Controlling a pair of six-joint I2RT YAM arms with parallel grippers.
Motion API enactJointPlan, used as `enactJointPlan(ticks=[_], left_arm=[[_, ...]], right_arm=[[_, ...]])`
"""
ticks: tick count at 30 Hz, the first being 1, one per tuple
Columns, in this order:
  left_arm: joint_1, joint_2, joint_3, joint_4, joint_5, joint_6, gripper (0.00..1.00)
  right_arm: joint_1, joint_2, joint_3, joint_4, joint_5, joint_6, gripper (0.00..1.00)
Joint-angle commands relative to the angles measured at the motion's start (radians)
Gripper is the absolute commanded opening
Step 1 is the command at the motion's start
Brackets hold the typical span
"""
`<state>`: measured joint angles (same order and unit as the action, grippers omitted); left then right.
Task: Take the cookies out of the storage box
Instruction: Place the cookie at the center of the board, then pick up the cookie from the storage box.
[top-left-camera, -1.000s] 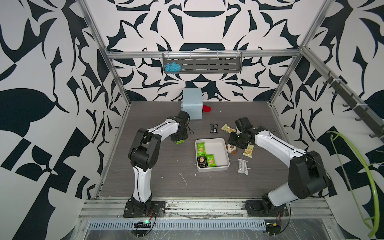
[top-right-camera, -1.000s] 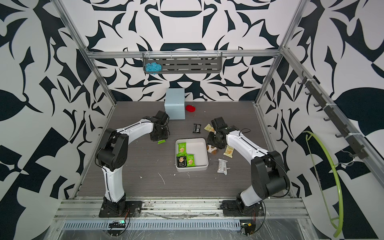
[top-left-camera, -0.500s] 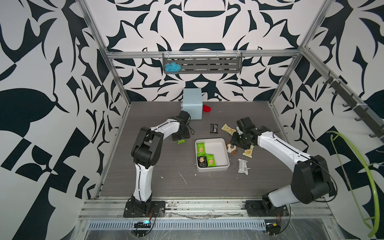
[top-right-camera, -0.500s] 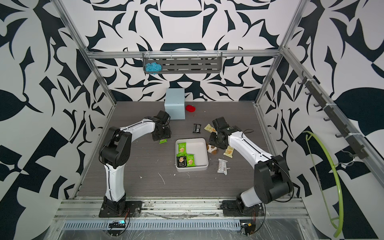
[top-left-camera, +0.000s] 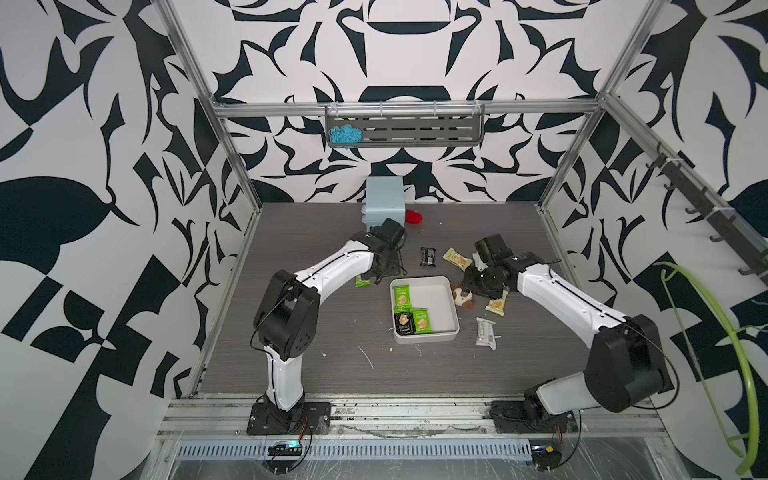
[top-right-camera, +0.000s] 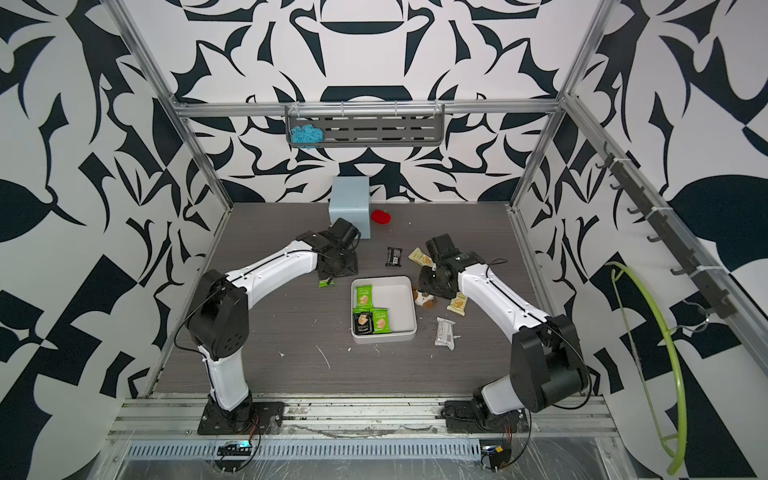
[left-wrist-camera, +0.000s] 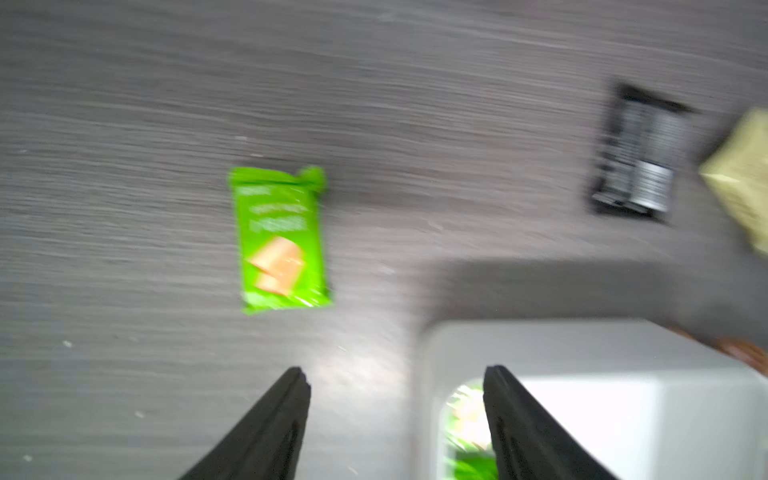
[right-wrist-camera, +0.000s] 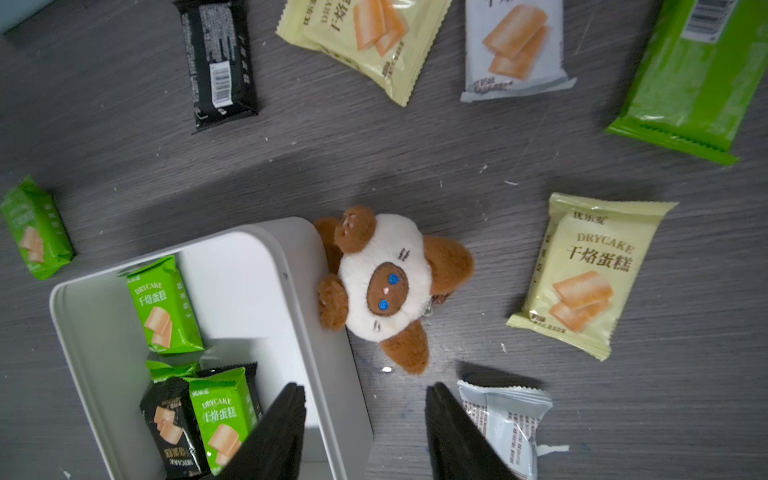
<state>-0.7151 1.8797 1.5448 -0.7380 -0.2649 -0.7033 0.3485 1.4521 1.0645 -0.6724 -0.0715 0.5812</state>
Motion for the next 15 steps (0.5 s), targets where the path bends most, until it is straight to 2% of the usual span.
enactJointPlan(ticks=[1, 4, 7, 15], left_arm=[[-0.105, 0.001, 0.047, -0.075, -0.090, -0.090, 0.74], [-0.197, 0.044, 0.099, -0.110, -0.124, -0.144, 0.74], [-0.253, 0.109, 0.162, -0.158, -0.136, -0.206, 0.74], [-0.285, 0.267, 0.300, -0.334, -0.196, -0.335, 0.75]], right_arm=[[-0.004, -0.059, 0.008, -0.016, -0.034, -0.050, 0.54], [-0.007, -0.095, -0.007, -0.018, -0.045, -0.069, 0.55], [-0.014, -0.131, -0.029, -0.023, -0.050, -0.084, 0.55], [-0.050, -0.205, -0.115, -0.018, -0.069, -0.106, 0.55]])
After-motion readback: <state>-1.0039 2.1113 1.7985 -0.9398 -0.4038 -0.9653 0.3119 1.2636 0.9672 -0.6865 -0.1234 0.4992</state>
